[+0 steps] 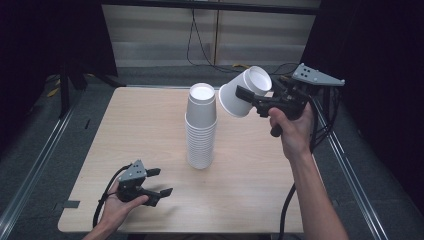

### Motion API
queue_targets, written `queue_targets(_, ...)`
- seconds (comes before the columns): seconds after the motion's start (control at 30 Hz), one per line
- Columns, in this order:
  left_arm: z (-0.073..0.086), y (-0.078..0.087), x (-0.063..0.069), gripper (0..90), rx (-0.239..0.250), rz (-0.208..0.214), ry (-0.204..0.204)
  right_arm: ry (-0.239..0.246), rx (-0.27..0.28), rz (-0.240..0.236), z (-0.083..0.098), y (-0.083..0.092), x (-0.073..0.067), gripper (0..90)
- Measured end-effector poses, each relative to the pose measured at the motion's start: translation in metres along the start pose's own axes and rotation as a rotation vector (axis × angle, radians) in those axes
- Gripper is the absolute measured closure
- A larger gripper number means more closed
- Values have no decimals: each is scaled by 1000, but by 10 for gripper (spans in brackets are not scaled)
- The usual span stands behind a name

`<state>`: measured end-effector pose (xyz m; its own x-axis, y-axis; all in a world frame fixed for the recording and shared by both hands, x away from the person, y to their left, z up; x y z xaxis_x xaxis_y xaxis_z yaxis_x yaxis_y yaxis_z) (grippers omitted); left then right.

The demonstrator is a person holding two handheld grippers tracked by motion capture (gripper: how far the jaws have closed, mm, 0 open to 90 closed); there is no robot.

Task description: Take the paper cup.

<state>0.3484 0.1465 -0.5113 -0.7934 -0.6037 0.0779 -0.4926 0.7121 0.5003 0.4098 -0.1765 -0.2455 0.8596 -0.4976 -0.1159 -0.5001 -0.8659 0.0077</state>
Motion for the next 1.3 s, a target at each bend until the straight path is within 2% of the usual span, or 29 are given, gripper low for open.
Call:
queue_targets(0.17,0,0,1,158,4,1,-6,-6,-16,30,7,11,6,217)
queue_targets(0.4,-2,-2,2,159,1,3,-15,-18,-44,46,23,20,8,217)
queue_targets(0.6,-3,-3,4,158,8,7,-17,-38,-68,42,46,22,6,217)
queue_targets(0.83,-5,1,3,159,30,-2,15,-76,-81,36,71,25,4,217)
queue_targets(0.93,-7,2,3,161,43,9,33,-87,-95,34,82,26,2,217)
queue_targets(1.0,-10,2,3,161,53,17,30,-94,-98,28,88,26,-1,217)
queue_targets(1.2,-20,-3,3,161,75,17,49,-102,-146,14,103,24,-7,217)
queue_targets(1.3,-25,-5,5,174,71,6,13,-107,-162,6,110,22,-9,217)
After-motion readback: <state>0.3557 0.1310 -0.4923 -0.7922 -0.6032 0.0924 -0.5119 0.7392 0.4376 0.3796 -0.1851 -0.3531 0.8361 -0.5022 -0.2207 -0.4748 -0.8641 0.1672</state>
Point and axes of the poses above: each handheld gripper's, and its own axes: y roughly backward along the jaws, z roughly out of its underside, x roughly to its right, the point moved 5 cm from there along -y, roughly forward along the jaws, and after that the axes turned 8 degrees about -z, right-handed, at the moved point
